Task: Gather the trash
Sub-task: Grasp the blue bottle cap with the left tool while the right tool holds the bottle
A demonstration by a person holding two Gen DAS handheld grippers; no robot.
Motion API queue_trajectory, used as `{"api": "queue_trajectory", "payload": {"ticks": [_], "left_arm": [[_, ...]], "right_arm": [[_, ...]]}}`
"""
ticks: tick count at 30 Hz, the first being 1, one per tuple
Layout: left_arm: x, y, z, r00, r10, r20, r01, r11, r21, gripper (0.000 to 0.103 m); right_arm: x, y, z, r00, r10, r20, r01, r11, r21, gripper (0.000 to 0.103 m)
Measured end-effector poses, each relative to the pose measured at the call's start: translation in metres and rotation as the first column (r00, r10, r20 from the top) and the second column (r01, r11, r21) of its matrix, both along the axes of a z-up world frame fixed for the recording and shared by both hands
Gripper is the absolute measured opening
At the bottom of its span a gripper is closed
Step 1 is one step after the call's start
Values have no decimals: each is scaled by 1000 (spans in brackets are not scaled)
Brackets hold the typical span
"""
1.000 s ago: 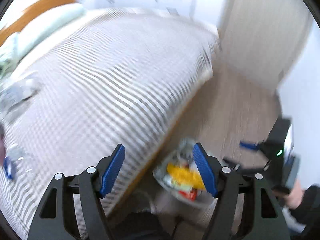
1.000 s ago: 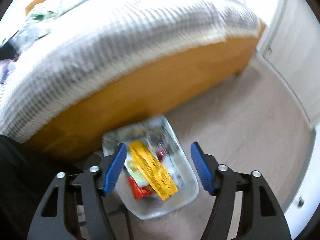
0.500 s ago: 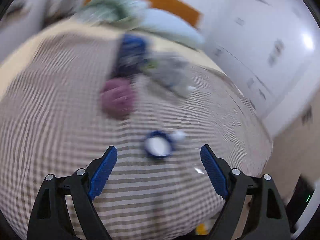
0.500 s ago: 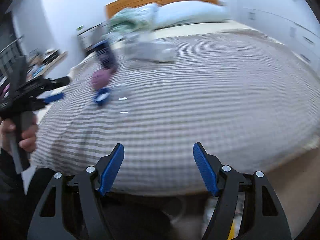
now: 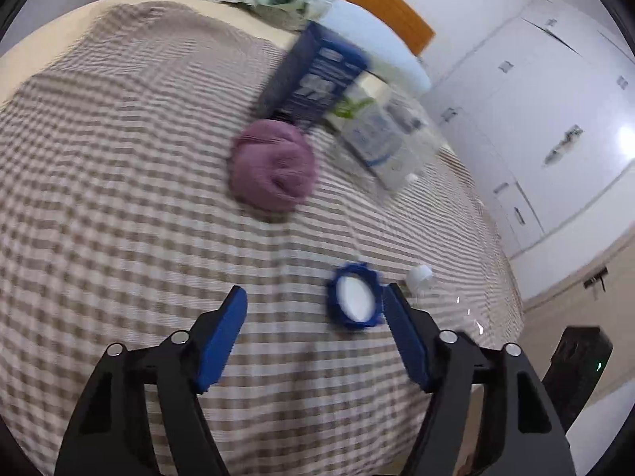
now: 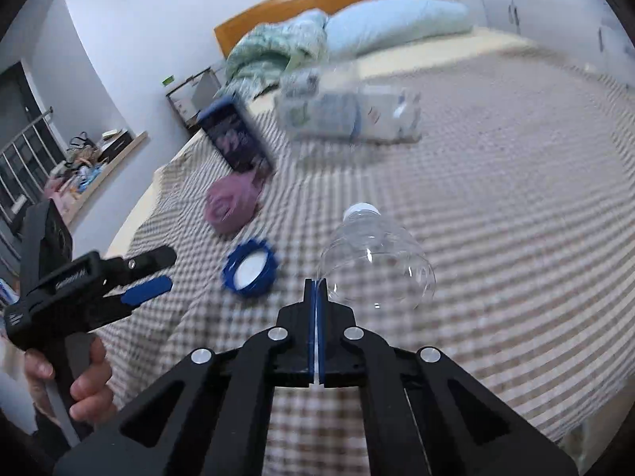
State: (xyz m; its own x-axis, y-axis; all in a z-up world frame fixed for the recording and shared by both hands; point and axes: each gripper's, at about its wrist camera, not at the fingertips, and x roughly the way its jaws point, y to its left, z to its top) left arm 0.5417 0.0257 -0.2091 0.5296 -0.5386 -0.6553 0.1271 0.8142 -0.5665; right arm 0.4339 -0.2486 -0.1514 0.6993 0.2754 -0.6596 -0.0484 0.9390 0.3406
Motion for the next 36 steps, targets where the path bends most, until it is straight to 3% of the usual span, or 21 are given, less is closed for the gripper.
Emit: {"api": "queue_trajectory", "payload": {"ticks": [2,3,7,9,14,19,23,25,26,27,28,31,32,33,36], "left_arm": [[3,-20,0,1000,-25,11,25,1000,6,54],[6,-32,0,999,-37,14,37,999,29,45],[13,-62,-14,999,-40,-4,40,987,153,27],[13,-69,-17,998,-58,2,57,982,182,2],[4,-69,-15,999,-53,12,50,983,177,0],[-27,-68,4,999,-41,36,35,987,155,0],[-43,-85,14,998,-56,35,47,972,231,0],[-42,-95,6,997,-73,-31,78,971,227,27],[-41,-98,1,996,-69,-55,80,973,217,48],[-37,-101,-6,995,-59,-75,73,977,201,49],[-31,-103,-15,994,-35,-108,56,978,202,48],[-18,-110,-16,996,32,-80,-13,972,236,45],[-13,-113,-15,995,44,-85,-20,965,263,32],[-10,-115,-14,994,51,-97,-22,959,281,10],[-7,-119,-14,992,47,-116,-12,958,287,3]], "right_arm": [[-3,-12,9,1000,-12,22,13,1000,-23,1],[-7,-21,16,999,-28,41,30,998,-59,1],[-20,-44,23,997,-47,57,52,995,-82,1],[-31,-52,23,998,-47,50,52,994,-93,1],[-55,-67,17,998,-60,9,61,993,-99,1],[-89,-86,30,996,-76,38,80,991,-105,1],[-122,-111,31,994,-101,32,104,990,-94,1],[-139,-121,29,993,-115,30,117,989,-89,1],[-148,-125,27,993,-119,27,121,989,-85,1],[-156,-129,25,992,-123,22,124,989,-79,1],[-164,-132,23,992,-127,15,128,989,-73,1],[-184,-141,17,990,-139,-9,139,989,-42,1],[-190,-143,14,990,-143,-17,142,989,-37,1],[-196,-145,13,989,-147,-21,146,989,-37,1],[-210,-154,8,986,-163,-33,162,986,-31,1]]}}
